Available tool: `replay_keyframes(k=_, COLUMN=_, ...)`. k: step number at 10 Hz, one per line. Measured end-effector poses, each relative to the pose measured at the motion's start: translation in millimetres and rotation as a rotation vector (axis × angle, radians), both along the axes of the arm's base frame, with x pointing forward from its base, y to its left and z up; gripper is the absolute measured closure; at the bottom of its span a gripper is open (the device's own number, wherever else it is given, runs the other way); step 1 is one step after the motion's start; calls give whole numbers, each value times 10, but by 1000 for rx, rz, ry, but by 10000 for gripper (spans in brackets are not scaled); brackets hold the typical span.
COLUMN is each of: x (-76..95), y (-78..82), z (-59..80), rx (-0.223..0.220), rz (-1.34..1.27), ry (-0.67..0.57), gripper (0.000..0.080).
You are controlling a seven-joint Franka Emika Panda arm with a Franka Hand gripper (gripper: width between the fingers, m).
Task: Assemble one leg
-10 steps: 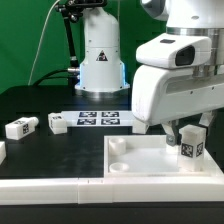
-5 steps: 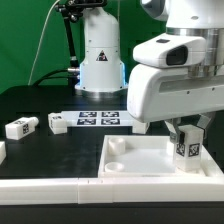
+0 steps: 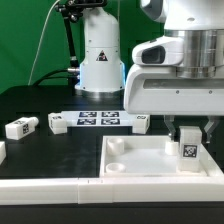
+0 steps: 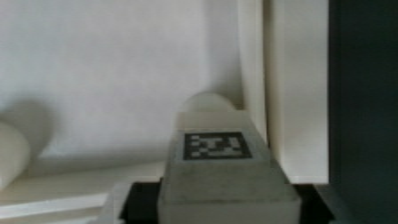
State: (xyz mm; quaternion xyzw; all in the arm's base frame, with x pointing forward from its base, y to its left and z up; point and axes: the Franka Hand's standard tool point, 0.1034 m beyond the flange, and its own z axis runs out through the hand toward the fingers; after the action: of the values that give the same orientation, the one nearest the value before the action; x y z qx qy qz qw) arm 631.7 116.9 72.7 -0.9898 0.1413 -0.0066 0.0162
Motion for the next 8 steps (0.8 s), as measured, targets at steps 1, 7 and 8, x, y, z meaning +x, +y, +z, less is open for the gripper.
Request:
replay_keyframes(k=1, x=-4, y=24, z=1, rx=12, rz=-146, ry=6, gripper=508)
replay_keyframes(k=7, x=-6, y=47, z=-2, rx=43, rz=-574, ry=30, gripper=508)
replay_keyframes(k=8, x=-7, y=52, z=-3, rx=43, rz=-607, ry=31, gripper=508)
